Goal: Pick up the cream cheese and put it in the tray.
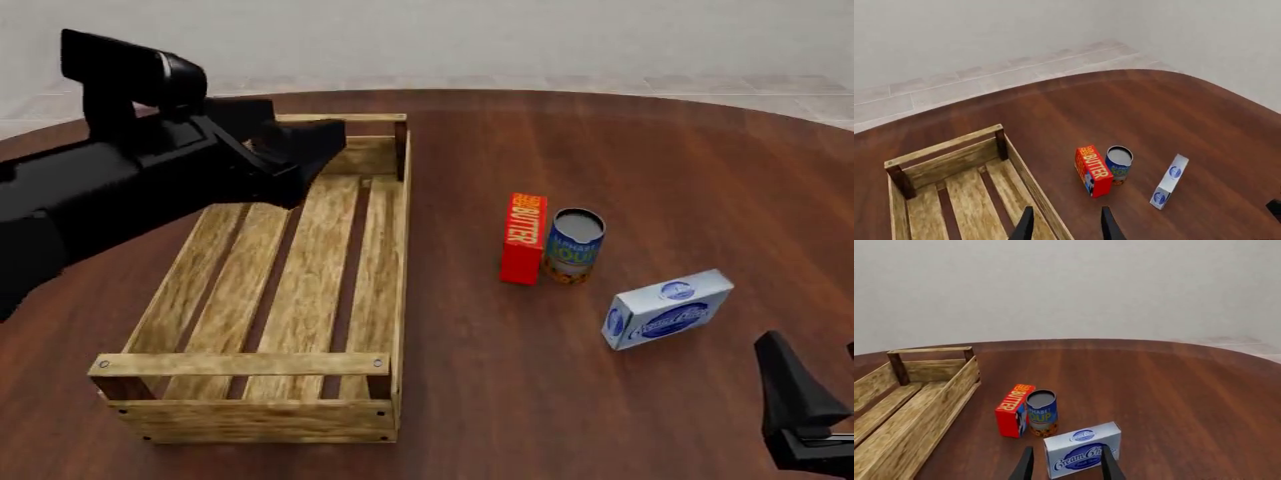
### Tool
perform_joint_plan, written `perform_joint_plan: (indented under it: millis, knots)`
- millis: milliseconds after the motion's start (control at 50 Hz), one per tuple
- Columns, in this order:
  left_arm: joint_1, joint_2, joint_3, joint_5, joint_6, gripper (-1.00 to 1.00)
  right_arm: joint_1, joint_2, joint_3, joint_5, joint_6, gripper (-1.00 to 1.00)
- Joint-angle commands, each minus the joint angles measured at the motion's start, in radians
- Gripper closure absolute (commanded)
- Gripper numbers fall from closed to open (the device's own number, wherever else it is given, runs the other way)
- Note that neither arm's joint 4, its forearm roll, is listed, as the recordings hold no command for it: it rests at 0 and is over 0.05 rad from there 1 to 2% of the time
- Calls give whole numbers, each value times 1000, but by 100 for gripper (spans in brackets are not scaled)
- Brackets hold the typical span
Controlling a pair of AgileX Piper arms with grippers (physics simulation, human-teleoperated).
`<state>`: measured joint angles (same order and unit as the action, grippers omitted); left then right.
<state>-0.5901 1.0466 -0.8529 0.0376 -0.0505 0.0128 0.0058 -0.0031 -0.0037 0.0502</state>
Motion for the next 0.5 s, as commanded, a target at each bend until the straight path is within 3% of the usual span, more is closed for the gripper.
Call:
perform_joint_plan:
  millis: [20,160,220,420,500]
  knots:
    - [-25,71,-53,3,7,-100,4,1,0,0,3,-100]
    - [-37,125,-69,-17,-10,-100,1,-2,0,-2,0,-100]
    - [-88,157,-73,-25,23,-100,2,-3,0,-5,-8,-100]
    - [-118,227,-139,-10,28,-100,5,-3,0,-4,-13,-100]
    - [-131,264,-167,5,66,-100,6,-3,0,-6,-18,-100]
